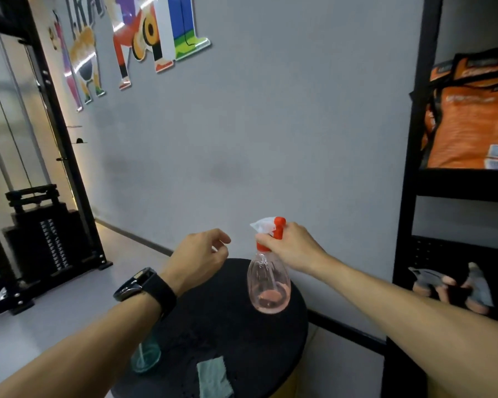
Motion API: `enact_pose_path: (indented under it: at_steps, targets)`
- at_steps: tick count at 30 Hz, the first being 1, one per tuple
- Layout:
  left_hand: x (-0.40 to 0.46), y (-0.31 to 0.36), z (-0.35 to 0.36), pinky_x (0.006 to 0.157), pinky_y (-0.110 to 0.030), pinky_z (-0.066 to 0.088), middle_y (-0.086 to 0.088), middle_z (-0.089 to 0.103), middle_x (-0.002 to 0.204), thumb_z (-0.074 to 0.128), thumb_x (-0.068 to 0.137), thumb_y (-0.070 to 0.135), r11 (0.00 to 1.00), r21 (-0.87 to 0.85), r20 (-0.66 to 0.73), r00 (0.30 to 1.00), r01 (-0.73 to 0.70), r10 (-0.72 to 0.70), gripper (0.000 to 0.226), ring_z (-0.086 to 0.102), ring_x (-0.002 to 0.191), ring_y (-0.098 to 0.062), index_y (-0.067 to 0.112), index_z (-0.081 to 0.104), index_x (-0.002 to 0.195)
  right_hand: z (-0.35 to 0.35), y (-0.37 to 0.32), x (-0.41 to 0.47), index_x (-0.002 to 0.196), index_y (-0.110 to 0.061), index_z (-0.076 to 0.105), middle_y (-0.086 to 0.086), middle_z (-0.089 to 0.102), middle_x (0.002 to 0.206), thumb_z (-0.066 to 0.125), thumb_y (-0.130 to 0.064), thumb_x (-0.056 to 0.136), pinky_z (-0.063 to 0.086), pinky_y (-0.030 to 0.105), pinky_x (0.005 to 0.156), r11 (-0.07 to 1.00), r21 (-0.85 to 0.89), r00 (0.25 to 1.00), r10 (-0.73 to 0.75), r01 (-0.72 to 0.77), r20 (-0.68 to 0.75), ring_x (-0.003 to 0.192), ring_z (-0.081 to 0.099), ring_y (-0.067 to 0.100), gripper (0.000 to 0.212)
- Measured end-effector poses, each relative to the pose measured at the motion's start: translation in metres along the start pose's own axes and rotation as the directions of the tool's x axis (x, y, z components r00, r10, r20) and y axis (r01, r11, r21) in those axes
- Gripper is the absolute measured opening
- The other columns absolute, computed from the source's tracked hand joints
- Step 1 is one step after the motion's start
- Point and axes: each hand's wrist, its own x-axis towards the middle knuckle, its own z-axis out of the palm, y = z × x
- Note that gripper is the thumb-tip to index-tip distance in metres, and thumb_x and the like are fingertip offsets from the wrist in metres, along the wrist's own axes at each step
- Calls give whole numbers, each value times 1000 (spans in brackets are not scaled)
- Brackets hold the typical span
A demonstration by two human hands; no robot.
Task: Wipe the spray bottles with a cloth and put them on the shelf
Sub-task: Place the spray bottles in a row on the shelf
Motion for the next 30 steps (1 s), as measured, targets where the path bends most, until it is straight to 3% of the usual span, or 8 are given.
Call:
enact_pose_path:
  at_steps: [3, 7, 10, 14, 19, 24, 30]
  targets:
    - [1, 21, -5, 81, -20, 46, 9, 70, 107, 52, 98, 24, 1000, 5, 10, 1000, -27, 27, 25, 65, 94, -9, 22, 65, 119, -19, -1, -9, 89, -17, 70, 1, 69, 76, 55, -45, 86, 52, 29, 59, 1000, -10, 1000, 12, -12, -27, 66, 64, 13, 32]
    - [3, 45, -9, 81, -19, 45, 9, 70, 108, 51, 98, 23, 998, 11, 5, 998, -69, 69, 26, 64, 95, -9, 21, 65, 120, -44, -2, -20, 78, -10, 66, 3, 65, 70, 56, -42, 85, 50, 32, 60, 999, -38, 999, 7, -9, -54, 61, 58, 14, 34]
    - [3, 59, -10, 77, -15, 40, 10, 70, 108, 50, 97, 23, 996, 3, -4, 996, -93, 93, 27, 62, 91, -6, 21, 65, 119, -59, 2, -25, 85, -15, 69, 0, 69, 76, 54, -47, 79, 55, 36, 70, 999, -29, 998, 15, -17, -60, 72, 65, 17, 36]
    - [4, 76, -7, 78, -16, 44, 11, 70, 107, 51, 96, 22, 991, -37, 7, 992, -125, 125, 27, 65, 93, -7, 21, 66, 119, -77, 6, -35, 101, -13, 69, 2, 72, 87, 50, -55, 73, 57, 42, 79, 999, -37, 998, 22, -25, -59, 82, 68, 18, 55]
    - [4, 102, 3, 83, -20, 49, 12, 69, 105, 51, 96, 22, 981, -80, 26, 983, -177, 180, 27, 66, 94, -8, 21, 66, 119, -102, 16, -54, 102, -10, 70, 9, 71, 88, 56, -47, 84, 57, 38, 76, 997, -56, 996, 43, -48, -83, 79, 68, 22, 43]
    - [5, 130, 19, 80, -16, 46, 11, 69, 106, 50, 97, 20, 963, -117, 45, 968, -242, 248, 27, 65, 93, -7, 19, 66, 119, -137, 26, -81, 100, -10, 70, 7, 72, 86, 57, -52, 79, 57, 43, 80, 992, -93, 990, 78, -89, -117, 80, 69, 21, 49]
    - [6, 170, 48, 79, -14, 45, 13, 67, 104, 49, 97, 21, 935, -160, 84, 939, -318, 334, 28, 65, 94, -6, 21, 66, 120, -182, 46, -115, 95, -16, 71, 4, 71, 80, 60, -43, 88, 54, 27, 69, 976, -139, 971, 142, -170, -191, 72, 67, 8, 30]
